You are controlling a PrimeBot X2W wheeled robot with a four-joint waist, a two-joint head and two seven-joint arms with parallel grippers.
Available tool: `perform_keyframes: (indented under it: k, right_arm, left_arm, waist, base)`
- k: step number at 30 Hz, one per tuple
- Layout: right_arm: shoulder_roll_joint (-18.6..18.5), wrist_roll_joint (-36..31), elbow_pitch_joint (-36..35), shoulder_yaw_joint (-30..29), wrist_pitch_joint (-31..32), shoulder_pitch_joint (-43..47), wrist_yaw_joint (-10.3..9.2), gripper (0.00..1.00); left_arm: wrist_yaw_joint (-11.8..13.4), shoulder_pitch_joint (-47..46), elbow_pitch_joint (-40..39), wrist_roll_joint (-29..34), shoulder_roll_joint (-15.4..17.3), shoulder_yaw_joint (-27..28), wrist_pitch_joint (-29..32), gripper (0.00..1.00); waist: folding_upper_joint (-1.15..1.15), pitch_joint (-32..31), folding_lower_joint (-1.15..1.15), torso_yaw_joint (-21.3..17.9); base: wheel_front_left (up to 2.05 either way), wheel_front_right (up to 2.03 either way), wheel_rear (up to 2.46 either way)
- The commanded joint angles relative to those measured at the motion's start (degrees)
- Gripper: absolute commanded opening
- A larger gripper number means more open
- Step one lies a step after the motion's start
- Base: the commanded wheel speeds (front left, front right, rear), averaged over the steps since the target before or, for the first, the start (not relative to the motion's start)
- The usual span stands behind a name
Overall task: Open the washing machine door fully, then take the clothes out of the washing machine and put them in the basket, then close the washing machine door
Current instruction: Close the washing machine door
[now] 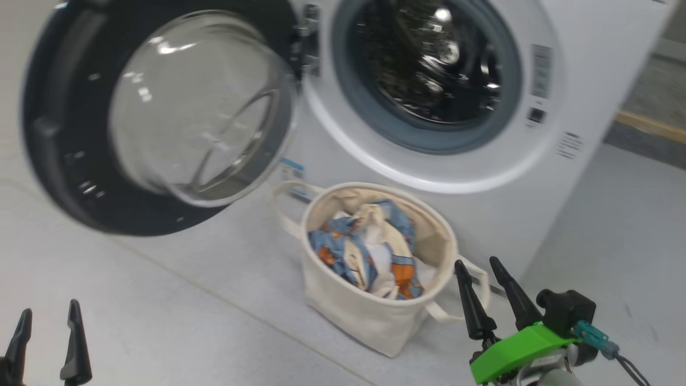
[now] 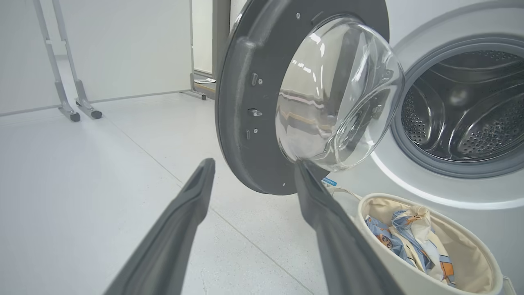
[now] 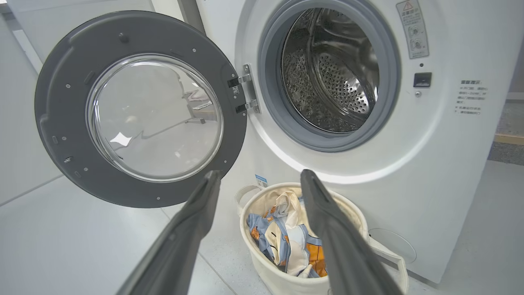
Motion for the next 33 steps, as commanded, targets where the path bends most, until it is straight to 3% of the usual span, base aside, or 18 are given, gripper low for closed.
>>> perform_keyframes:
  k: [1,13,18,19,20,23,27,33]
  right_arm:
    - [0.22,0.38,-1.95,1.4,-0.29,-1.05,0.43,1.0]
    - [0.05,0.14,-0.01,5.14,-0.29,-5.68,0.43,1.0]
    - [0.06,0.42,0.34,5.76,-0.29,-6.48,0.43,1.0]
    - [0.06,0.46,0.4,5.82,-0.29,-6.56,0.43,1.0]
    - [0.06,0.5,0.46,5.87,-0.29,-6.58,0.43,1.0]
    - [0.08,0.54,0.63,6.12,-0.29,-6.41,0.43,1.0]
    - [0.08,0.39,1.08,6.79,-0.29,-6.21,0.43,1.0]
    - [-0.81,-0.23,1.23,6.9,-0.29,-6.69,0.43,1.0]
  left_arm:
    - [0.46,-2.72,-2.24,-0.35,1.6,2.46,0.12,1.0]
    - [2.23,-4.14,-3.05,-3.56,0.33,6.05,-0.81,1.0]
    - [1.7,-4.52,-3.15,-5.37,0.01,7.48,-1.01,1.0]
    - [1.24,-4.61,-3.11,-6.03,0.05,7.79,-1.04,0.1]
    - [0.8,-4.72,-3.07,-6.64,0.24,8.18,-1.05,0.0]
    - [-0.47,-5.61,-2.67,-9.17,1.38,9.91,-0.65,0.0]
    - [-3.32,-9.44,-1.07,-17.77,4.8,14.21,3.98,0.0]
    - [-5.42,-16.8,4.87,-35.68,10.66,19.69,17.41,0.0]
  waist:
    - [0.0,-0.27,0.0,3.97]
    - [0.0,3.67,0.0,6.39]
    - [0.0,4.09,0.0,6.57]
    - [0.0,4.14,0.0,6.58]
    - [0.0,4.17,0.0,6.57]
    - [0.0,4.27,0.0,6.53]
    - [0.0,4.75,0.0,6.38]
    - [0.0,6.06,0.0,6.13]
  base:
    - [0.0,0.0,0.0]
    - [0.0,0.0,0.0]
    - [0.0,0.0,0.0]
    - [0.0,0.0,0.0]
    - [0.0,0.0,0.0]
    - [0.0,0.0,0.0]
    - [0.0,0.0,0.0]
    - [0.0,0.0,0.0]
